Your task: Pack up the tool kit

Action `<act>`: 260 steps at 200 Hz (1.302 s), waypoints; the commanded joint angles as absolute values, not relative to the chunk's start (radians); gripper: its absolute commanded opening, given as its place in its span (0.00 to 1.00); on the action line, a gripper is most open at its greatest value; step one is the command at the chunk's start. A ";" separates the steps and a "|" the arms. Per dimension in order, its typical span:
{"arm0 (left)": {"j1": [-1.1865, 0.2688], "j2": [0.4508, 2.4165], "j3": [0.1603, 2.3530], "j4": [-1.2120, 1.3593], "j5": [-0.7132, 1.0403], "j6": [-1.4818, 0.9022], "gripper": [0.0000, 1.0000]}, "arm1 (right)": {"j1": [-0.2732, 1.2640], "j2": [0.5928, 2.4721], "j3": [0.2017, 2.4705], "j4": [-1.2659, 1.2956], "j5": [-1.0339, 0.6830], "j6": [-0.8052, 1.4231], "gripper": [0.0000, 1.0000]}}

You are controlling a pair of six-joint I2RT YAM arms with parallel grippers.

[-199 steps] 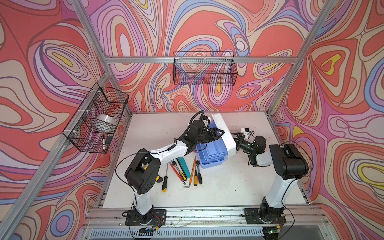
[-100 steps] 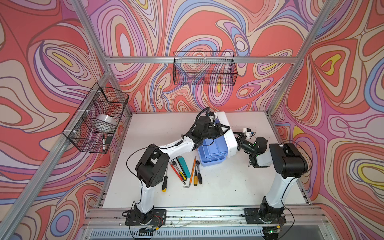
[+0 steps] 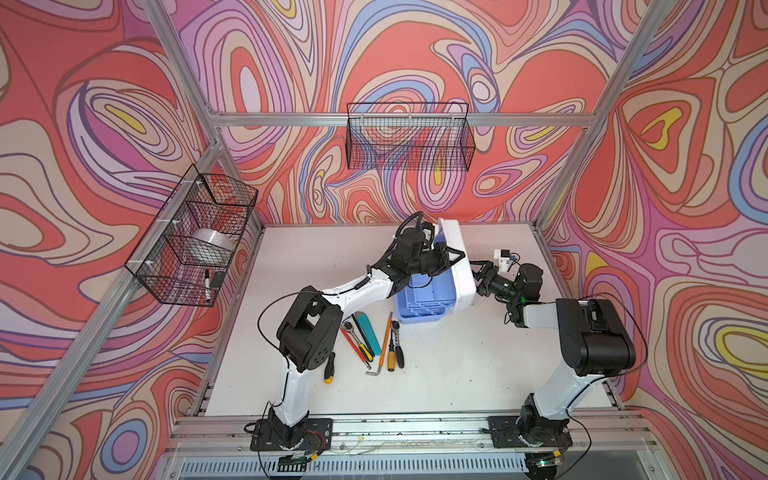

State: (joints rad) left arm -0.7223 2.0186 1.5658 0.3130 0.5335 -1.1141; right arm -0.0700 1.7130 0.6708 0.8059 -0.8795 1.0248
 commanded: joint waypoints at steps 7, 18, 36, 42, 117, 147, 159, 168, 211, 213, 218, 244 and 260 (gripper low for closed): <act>-0.723 2.032 1.619 0.285 0.523 -0.995 0.05 | -0.108 1.646 0.700 0.451 -0.849 0.788 0.95; -0.723 2.036 1.628 0.273 0.523 -0.999 0.05 | -0.118 1.622 0.712 0.382 -0.838 0.750 0.98; -0.723 2.038 1.634 0.261 0.515 -1.006 0.07 | -0.141 1.591 0.713 0.326 -0.820 0.720 0.98; -0.723 2.041 1.635 0.261 0.515 -1.010 0.07 | -0.149 1.583 0.713 0.310 -0.811 0.711 0.98; -0.736 2.133 1.747 0.193 0.538 -1.025 0.40 | -0.211 1.446 0.758 -0.026 -0.585 0.513 0.98; -0.740 2.135 1.758 0.185 0.530 -1.017 0.52 | -0.261 1.400 0.757 -0.095 -0.505 0.481 0.98; -0.740 2.123 1.760 0.166 0.525 -0.999 0.55 | -0.273 1.385 0.756 -0.108 -0.479 0.476 0.98; -0.739 2.112 1.758 0.151 0.521 -0.983 0.58 | -0.275 1.377 0.753 -0.112 -0.467 0.474 0.99; -0.724 2.020 1.663 0.135 0.489 -0.924 0.67 | -0.277 1.383 0.755 -0.115 -0.473 0.468 0.98; -0.722 2.017 1.656 0.134 0.488 -0.922 0.67 | -0.276 1.384 0.755 -0.116 -0.476 0.468 0.98; -0.715 2.003 1.637 0.134 0.488 -0.917 0.68 | -0.276 1.385 0.755 -0.114 -0.482 0.466 0.98; -0.668 1.926 1.512 0.140 0.473 -0.891 0.73 | -0.275 1.385 0.746 -0.081 -0.540 0.468 0.92; -0.639 1.876 1.435 0.120 0.452 -0.860 0.77 | -0.275 1.381 0.746 -0.074 -0.562 0.469 0.89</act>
